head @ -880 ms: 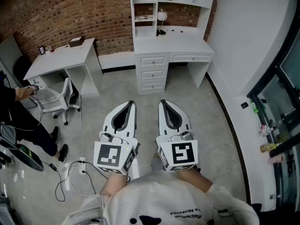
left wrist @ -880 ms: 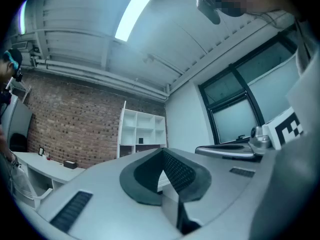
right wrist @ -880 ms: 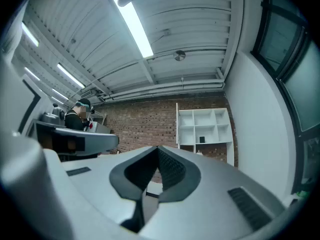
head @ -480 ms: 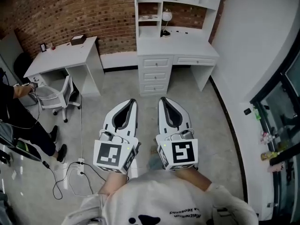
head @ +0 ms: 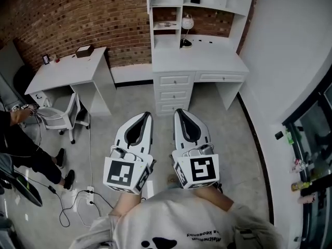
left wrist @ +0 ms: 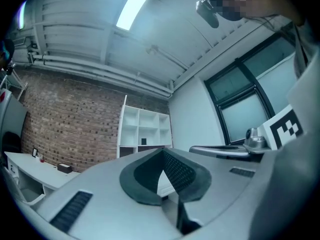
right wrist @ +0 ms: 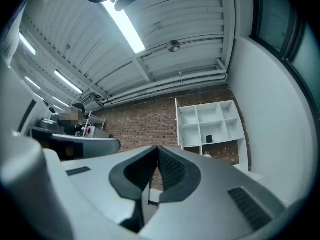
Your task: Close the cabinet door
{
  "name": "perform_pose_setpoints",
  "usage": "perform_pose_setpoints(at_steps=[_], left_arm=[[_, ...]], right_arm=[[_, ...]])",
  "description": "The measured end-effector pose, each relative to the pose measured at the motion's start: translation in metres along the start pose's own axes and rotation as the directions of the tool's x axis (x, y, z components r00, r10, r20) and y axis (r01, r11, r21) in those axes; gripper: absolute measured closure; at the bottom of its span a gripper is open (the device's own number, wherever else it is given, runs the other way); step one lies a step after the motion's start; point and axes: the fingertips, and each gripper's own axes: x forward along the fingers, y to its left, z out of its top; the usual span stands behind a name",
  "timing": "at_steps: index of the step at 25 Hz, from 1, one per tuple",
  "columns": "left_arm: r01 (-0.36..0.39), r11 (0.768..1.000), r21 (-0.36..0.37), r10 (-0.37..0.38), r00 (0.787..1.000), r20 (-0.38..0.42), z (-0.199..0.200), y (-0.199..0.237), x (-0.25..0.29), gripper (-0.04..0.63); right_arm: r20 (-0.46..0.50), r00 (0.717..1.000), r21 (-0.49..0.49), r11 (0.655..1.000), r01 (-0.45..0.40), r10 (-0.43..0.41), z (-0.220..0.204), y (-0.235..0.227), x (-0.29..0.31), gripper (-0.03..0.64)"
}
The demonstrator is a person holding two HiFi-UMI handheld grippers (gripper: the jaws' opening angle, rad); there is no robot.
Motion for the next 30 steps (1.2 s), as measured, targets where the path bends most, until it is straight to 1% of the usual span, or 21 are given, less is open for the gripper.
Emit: perform_pose_setpoints(at_steps=[2, 6, 11, 14, 18, 24, 27, 30], left_arm=[[0.0, 1.0, -0.006, 0.0, 1.0, 0.011, 0.0, 0.006, 0.02, 0.588], [-0.006, 1.0, 0.007, 0.005, 1.0, 0.017, -0.004, 0.019, 0.061, 0.588], [-0.03, 0.999, 0.012, 0.029, 0.999, 0.023, -0.012, 0.037, 0.106, 0.588], [-0.049, 0.999, 0.003, 0.049, 0.999, 0.02, -0.02, 0.05, 0.124, 0.589], [-0.078, 0.997, -0.012, 0.079, 0.997, 0.009, -0.033, 0.064, 0.136, 0.588], [-0.091, 0.996, -0.01, 0.091, 0.996, -0.006, -0.045, 0.084, 0.164, 0.588], [-0.077, 0.997, -0.012, 0.077, 0.997, -0.01, -0.052, 0.095, 0.181, 0.588], [-0.06, 0.998, -0.014, 0.06, 0.998, -0.013, -0.057, 0.108, 0.204, 0.588]], right_arm=[[0.007, 1.0, -0.003, 1.0, -0.01, 0.01, -0.001, -0.011, 0.017, 0.598], [0.017, 1.0, -0.009, 1.0, -0.024, 0.025, -0.007, -0.032, 0.051, 0.598], [0.026, 0.997, -0.008, 0.997, -0.072, 0.072, -0.016, -0.051, 0.096, 0.598], [0.016, 0.996, -0.002, 0.996, -0.09, 0.09, -0.026, -0.059, 0.113, 0.598], [-0.016, 0.994, 0.002, 0.994, -0.108, 0.108, -0.045, -0.064, 0.126, 0.598], [-0.037, 0.996, 0.009, 0.996, -0.086, 0.086, -0.061, -0.083, 0.152, 0.598], [-0.048, 0.997, 0.013, 0.998, -0.068, 0.068, -0.071, -0.091, 0.17, 0.598], [-0.05, 0.996, 0.013, 0.998, -0.068, 0.069, -0.078, -0.099, 0.196, 0.598]])
